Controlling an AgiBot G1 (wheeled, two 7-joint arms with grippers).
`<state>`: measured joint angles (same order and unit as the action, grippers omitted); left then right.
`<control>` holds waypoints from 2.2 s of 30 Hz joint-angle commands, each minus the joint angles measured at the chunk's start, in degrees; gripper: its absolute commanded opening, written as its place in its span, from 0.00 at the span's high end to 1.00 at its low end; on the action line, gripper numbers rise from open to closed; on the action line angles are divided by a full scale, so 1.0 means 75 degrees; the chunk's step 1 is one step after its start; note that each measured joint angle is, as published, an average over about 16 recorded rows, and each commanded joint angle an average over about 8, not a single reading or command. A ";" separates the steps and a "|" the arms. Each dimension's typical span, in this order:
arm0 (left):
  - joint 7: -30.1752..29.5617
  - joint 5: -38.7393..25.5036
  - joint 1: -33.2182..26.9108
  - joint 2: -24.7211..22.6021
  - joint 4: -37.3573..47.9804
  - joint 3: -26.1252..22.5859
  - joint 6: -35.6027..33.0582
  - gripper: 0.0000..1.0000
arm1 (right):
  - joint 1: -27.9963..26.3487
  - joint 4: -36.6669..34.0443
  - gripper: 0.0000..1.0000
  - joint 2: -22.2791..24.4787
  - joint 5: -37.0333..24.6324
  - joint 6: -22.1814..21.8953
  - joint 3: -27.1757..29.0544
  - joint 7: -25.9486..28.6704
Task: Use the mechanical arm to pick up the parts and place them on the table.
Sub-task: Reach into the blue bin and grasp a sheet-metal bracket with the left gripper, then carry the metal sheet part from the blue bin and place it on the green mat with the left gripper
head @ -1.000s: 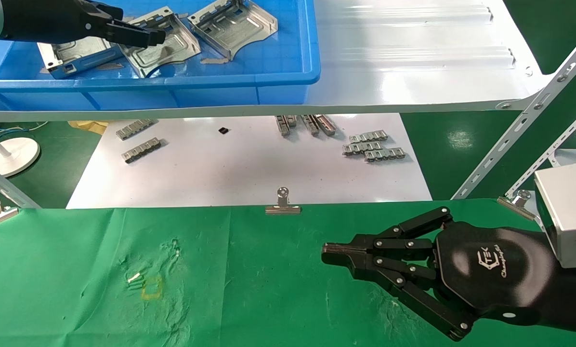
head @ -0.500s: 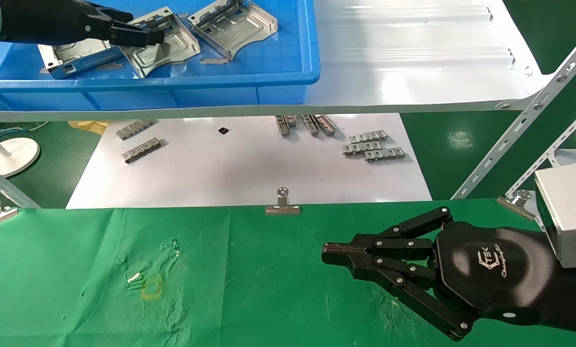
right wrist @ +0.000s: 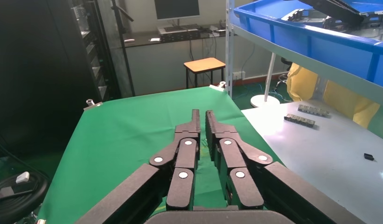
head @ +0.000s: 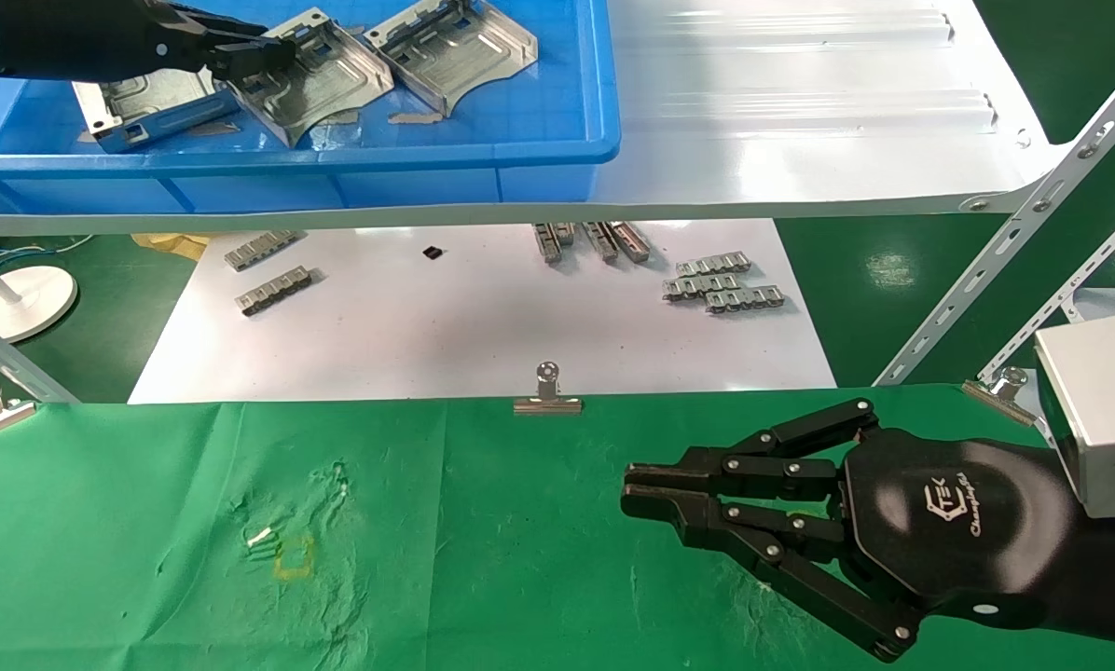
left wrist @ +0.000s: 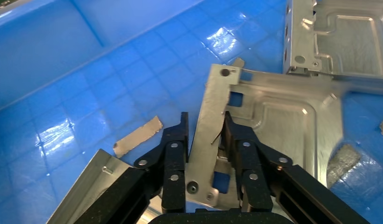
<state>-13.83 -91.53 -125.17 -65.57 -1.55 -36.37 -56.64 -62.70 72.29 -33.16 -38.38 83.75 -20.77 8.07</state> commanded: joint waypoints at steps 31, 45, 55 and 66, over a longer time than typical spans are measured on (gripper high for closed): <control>0.4815 0.3910 0.2576 0.2106 -0.3374 0.1516 -0.4735 1.00 | -0.0001 0.0000 0.00 0.0001 0.0001 -0.0001 -0.0002 -0.0001; 0.7024 0.3765 0.4643 0.3148 -0.4576 -0.0280 -0.3886 1.00 | -0.0001 0.0000 0.00 0.0001 0.0002 -0.0001 -0.0003 -0.0001; 0.7662 0.2936 0.4730 0.2880 -0.3616 -0.0688 -0.3501 1.00 | -0.0001 0.0000 0.00 0.0001 0.0003 -0.0001 -0.0004 -0.0002; 0.8084 0.2572 0.4430 0.2510 -0.2326 -0.0958 -0.3863 0.16 | -0.0001 0.0000 0.00 0.0002 0.0003 -0.0002 -0.0004 -0.0002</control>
<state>46.56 -72.03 -91.91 -46.79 -19.00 -43.40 -85.24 -62.71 72.29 -33.15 -38.36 83.74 -20.80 8.06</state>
